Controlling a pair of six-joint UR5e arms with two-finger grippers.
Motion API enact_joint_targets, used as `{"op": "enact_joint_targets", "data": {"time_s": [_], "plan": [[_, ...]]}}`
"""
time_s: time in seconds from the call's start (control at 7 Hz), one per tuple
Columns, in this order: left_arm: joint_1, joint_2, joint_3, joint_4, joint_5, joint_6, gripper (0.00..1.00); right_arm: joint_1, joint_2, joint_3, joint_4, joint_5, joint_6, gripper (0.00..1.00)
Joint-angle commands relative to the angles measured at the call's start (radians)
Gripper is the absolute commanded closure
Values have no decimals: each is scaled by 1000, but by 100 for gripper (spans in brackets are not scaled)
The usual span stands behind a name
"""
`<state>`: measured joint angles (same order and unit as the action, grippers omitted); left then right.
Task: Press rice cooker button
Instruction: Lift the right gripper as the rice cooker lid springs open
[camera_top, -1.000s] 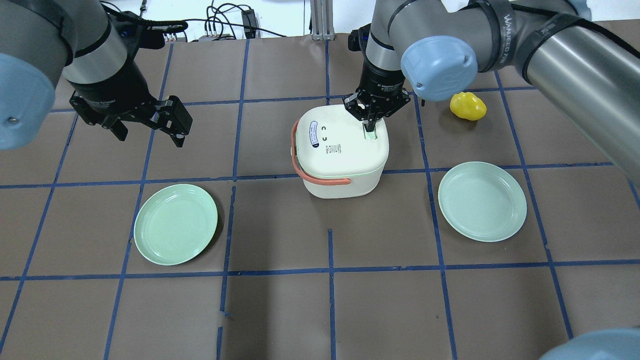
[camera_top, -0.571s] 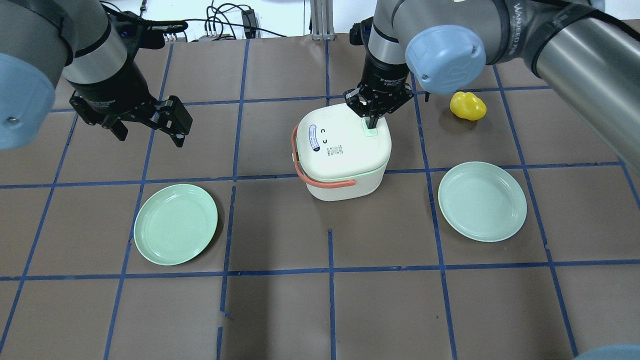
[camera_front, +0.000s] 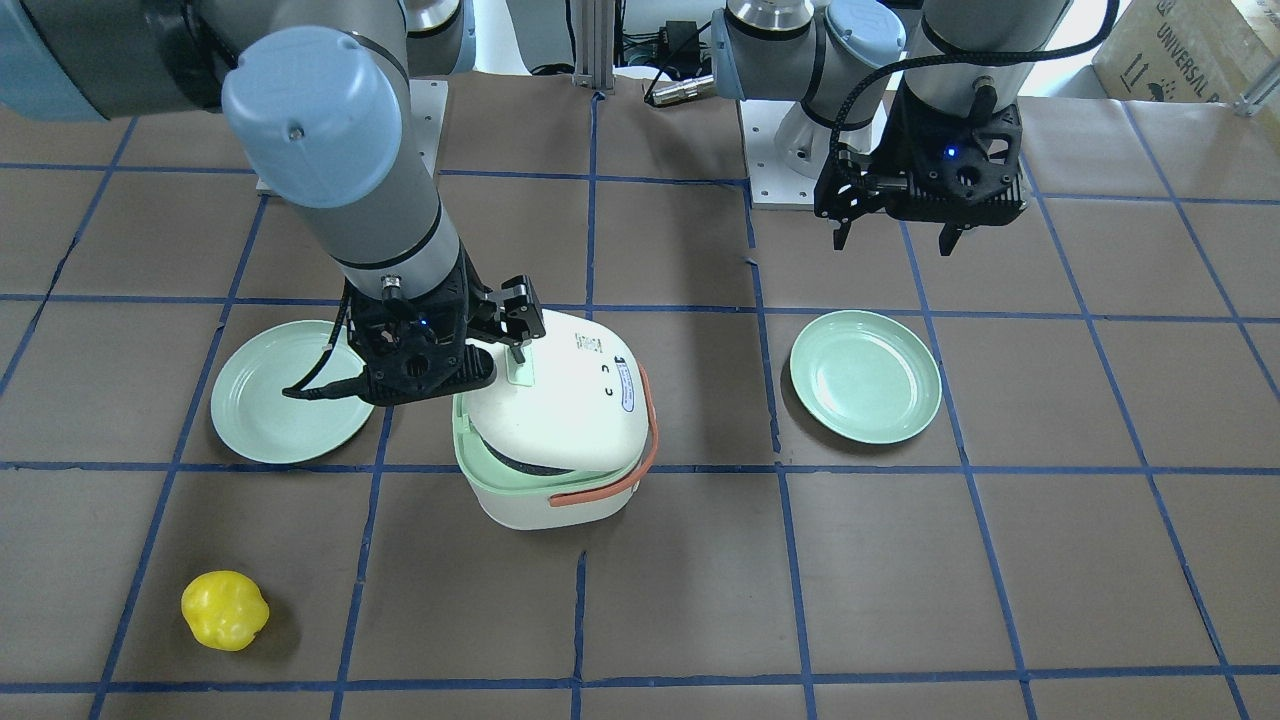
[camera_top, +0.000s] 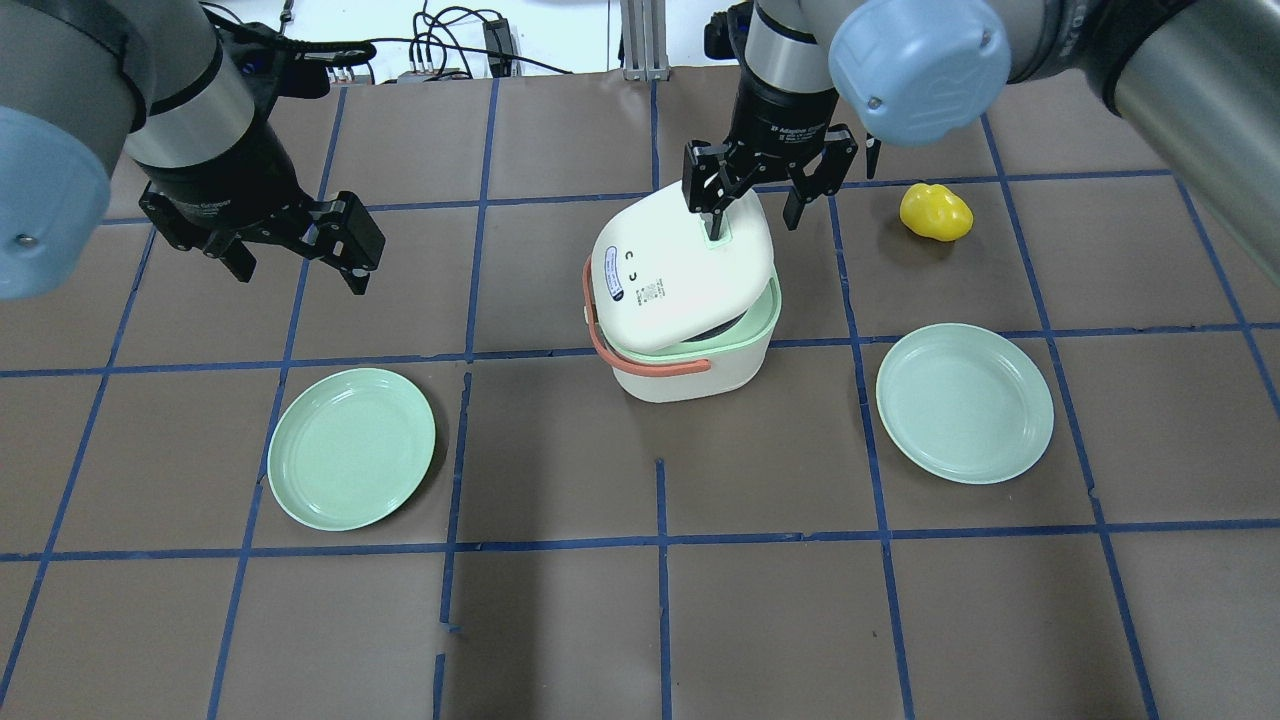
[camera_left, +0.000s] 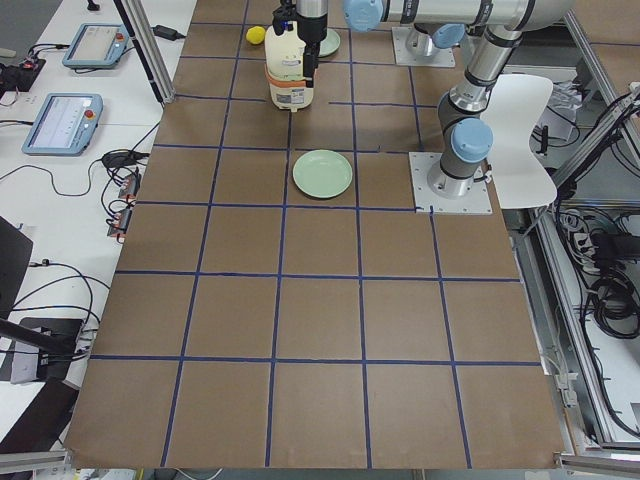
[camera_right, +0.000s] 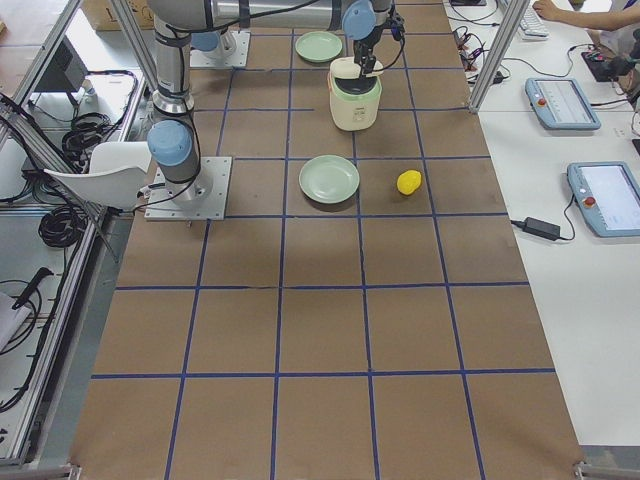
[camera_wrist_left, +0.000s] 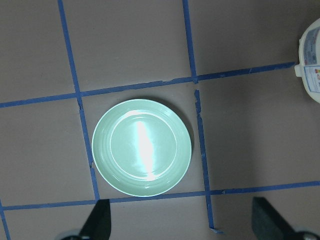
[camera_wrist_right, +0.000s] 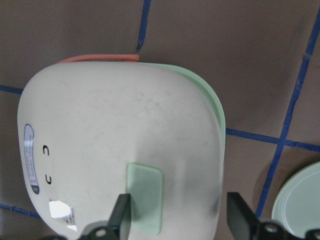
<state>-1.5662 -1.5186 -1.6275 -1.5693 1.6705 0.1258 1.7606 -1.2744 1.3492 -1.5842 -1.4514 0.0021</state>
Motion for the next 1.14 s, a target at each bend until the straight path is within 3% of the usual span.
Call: {"op": "enact_joint_targets", "data": {"time_s": [0.0, 0.29, 0.57, 1.0], "plan": [[0, 0, 0, 0, 0, 0, 0, -44, -3, -125, 59, -6, -1, 0], [0, 0, 0, 0, 0, 0, 0, -126, -5, -189, 58, -10, -19, 0], [0, 0, 0, 0, 0, 0, 0, -228, -16, -202, 55, -7, -211, 0], [0, 0, 0, 0, 0, 0, 0, -274, -2, -191, 46, -106, -228, 0]]}}
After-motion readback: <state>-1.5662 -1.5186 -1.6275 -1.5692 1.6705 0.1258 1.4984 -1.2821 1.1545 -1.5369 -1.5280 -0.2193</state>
